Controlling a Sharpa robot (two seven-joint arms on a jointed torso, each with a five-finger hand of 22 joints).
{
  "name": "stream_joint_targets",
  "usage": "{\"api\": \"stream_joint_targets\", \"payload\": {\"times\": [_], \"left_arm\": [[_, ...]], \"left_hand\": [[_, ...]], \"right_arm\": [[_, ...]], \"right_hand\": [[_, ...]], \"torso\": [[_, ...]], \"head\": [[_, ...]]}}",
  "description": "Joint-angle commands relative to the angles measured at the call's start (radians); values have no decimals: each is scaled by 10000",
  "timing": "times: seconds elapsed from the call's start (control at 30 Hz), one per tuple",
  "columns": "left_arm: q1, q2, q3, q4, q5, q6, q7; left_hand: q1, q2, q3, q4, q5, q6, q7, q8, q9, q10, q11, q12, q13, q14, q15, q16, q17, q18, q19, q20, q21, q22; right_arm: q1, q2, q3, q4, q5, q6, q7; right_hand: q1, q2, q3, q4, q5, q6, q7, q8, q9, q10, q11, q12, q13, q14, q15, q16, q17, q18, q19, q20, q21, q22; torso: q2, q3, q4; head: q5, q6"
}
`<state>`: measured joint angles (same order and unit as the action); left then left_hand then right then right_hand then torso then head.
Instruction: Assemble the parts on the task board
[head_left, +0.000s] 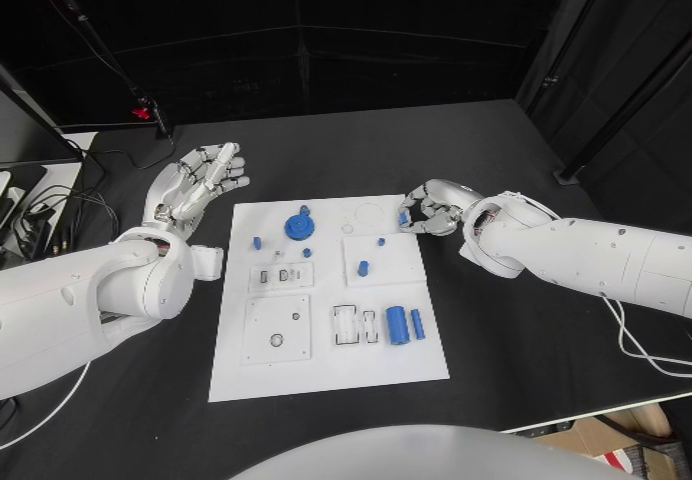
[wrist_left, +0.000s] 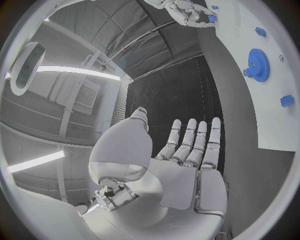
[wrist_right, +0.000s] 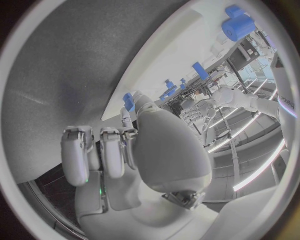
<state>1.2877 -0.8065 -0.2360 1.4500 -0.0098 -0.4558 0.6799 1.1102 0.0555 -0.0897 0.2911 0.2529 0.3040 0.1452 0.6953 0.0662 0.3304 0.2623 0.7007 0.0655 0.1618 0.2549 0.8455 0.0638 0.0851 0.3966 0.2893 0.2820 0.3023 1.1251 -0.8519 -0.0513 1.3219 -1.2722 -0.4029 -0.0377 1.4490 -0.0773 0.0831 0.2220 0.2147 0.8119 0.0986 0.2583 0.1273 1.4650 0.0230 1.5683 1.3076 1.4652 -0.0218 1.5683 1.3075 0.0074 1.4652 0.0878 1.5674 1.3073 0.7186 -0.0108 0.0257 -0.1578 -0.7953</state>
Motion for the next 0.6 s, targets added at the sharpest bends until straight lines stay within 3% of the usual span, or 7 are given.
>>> {"api": "stream_joint_targets", "payload": {"times": [0.03,0.6], "left_arm": [[12,-2,5,20,-76,82,1640],[11,-23,5,30,-75,63,1637]], "left_hand": [[17,67,-80,5,55,19,1508,-37,-3,87,-10,39,-5,38,52,-52,9,74,-73,5,8,-12],[17,67,-80,5,55,19,1508,-37,-3,87,-10,39,-5,38,52,-52,9,74,-73,5,8,-12]], "right_arm": [[13,6,4,-1,-78,192,-191],[13,72,4,-30,-84,71,-183]], "right_hand": [[96,-4,-3,-14,36,52,-11,54,12,1058,-47,25,2632,1056,-94,25,2633,-74,1056,-49,33,2635],[113,161,63,18,45,634,-84,312,52,1058,-104,25,2632,1056,-138,25,2633,-74,1056,-92,33,2635]], "torso": [[-7,-2,-4],[-1,-7,-7]], "head": [[-8,-31],[25,-62]]}}
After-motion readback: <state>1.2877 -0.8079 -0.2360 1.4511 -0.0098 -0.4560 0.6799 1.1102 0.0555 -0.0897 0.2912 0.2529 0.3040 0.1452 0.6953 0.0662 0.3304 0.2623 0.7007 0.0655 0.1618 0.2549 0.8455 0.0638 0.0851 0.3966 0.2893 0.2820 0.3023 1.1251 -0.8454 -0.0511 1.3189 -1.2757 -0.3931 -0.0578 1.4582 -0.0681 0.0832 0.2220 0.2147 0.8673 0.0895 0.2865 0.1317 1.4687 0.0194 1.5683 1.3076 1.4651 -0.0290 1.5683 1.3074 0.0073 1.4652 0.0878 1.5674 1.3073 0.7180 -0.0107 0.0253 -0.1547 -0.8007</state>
